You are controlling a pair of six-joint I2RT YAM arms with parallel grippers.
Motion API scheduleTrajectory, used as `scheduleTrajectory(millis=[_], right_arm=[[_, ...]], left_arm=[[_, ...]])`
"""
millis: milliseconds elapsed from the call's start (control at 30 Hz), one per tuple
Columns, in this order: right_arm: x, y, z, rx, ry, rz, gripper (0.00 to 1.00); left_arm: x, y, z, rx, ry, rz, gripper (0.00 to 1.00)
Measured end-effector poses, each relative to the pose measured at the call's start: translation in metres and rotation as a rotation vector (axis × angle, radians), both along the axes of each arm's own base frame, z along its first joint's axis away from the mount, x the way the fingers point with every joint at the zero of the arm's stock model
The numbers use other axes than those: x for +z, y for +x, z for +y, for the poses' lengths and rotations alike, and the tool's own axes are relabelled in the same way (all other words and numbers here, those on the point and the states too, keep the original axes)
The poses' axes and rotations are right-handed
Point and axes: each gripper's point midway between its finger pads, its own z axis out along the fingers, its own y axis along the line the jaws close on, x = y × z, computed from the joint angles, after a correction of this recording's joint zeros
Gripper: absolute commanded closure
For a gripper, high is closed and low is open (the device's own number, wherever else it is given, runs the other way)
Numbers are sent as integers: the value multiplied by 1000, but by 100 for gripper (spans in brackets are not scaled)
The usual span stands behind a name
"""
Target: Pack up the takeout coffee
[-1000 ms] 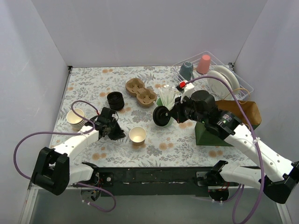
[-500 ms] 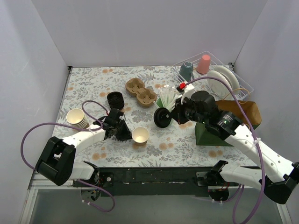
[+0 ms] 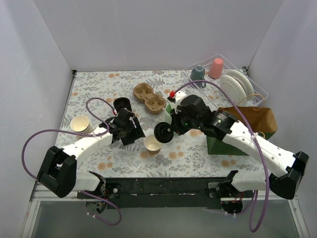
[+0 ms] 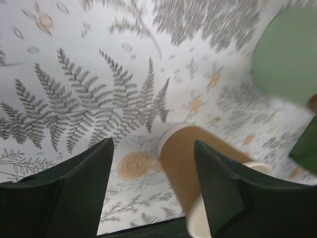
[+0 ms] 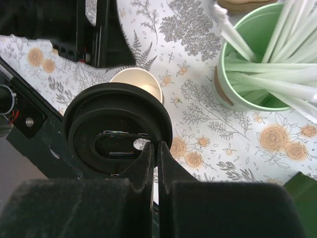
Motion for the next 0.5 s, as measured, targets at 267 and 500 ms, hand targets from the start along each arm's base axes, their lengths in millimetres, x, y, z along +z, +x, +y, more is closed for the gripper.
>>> scheduleTrajectory(millis=[267,500], right_arm=[[-33,-5,27,56,-131,72,99],[-62,0,42,67,-208,122,99]], left_arm=[[83,54,42,135,151,-248,2],[112,58,88,225,279,-350,2]])
